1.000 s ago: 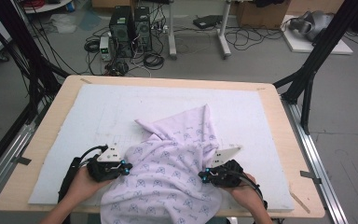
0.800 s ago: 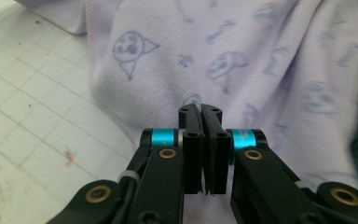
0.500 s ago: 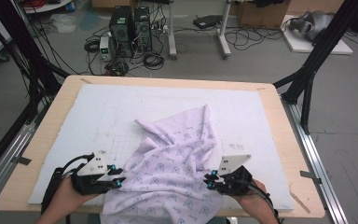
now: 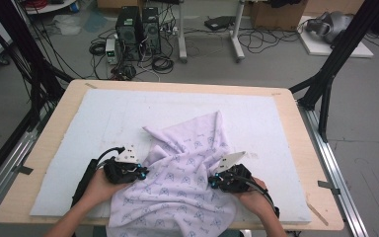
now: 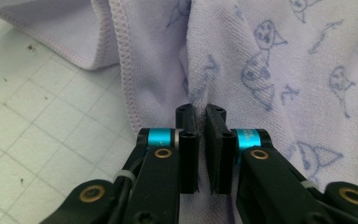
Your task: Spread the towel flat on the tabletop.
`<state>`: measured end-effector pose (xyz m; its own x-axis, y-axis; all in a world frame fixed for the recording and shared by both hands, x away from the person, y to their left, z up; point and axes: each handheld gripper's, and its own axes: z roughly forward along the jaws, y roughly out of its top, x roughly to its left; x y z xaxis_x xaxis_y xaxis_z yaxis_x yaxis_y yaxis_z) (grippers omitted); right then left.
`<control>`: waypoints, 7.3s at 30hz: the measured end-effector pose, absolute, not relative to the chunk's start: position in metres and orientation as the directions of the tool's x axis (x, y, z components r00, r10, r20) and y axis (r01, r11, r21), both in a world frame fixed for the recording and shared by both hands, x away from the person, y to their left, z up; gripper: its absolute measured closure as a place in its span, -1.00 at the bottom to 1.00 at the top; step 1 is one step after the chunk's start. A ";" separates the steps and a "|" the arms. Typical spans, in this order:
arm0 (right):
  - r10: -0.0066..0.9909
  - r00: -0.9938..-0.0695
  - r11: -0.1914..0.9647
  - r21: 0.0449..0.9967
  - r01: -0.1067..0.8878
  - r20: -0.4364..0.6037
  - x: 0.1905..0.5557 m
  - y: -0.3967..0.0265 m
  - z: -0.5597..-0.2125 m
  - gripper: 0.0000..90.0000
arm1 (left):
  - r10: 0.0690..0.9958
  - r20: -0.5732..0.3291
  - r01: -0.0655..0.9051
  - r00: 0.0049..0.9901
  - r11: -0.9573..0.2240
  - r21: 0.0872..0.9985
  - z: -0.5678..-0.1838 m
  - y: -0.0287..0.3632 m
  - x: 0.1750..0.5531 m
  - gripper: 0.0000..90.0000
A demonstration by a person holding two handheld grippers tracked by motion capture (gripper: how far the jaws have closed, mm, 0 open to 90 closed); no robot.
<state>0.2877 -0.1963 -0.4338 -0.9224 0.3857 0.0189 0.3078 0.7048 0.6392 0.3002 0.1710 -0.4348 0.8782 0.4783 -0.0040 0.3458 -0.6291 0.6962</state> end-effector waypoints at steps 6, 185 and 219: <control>0.392 -0.919 0.685 0.652 0.326 0.047 0.275 -0.213 -0.431 0.96 | 0.500 0.015 0.345 0.866 -0.618 0.706 -0.429 0.188 0.280 0.90; 0.493 -0.868 0.588 0.714 0.381 0.057 0.333 -0.213 -0.394 0.22 | 0.618 -0.002 0.423 0.786 -0.535 0.731 -0.409 0.209 0.326 0.09; 0.583 -0.812 0.601 0.679 0.423 -0.011 0.353 -0.205 -0.422 0.63 | 0.746 -0.004 0.475 0.666 -0.420 0.774 -0.425 0.217 0.361 0.47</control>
<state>0.3535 -0.2053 -0.4218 -0.8121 0.5834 -0.0108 0.4225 0.6008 0.6786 0.3613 0.2174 -0.4249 0.6657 0.7462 -0.0039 0.4749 -0.4196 0.7735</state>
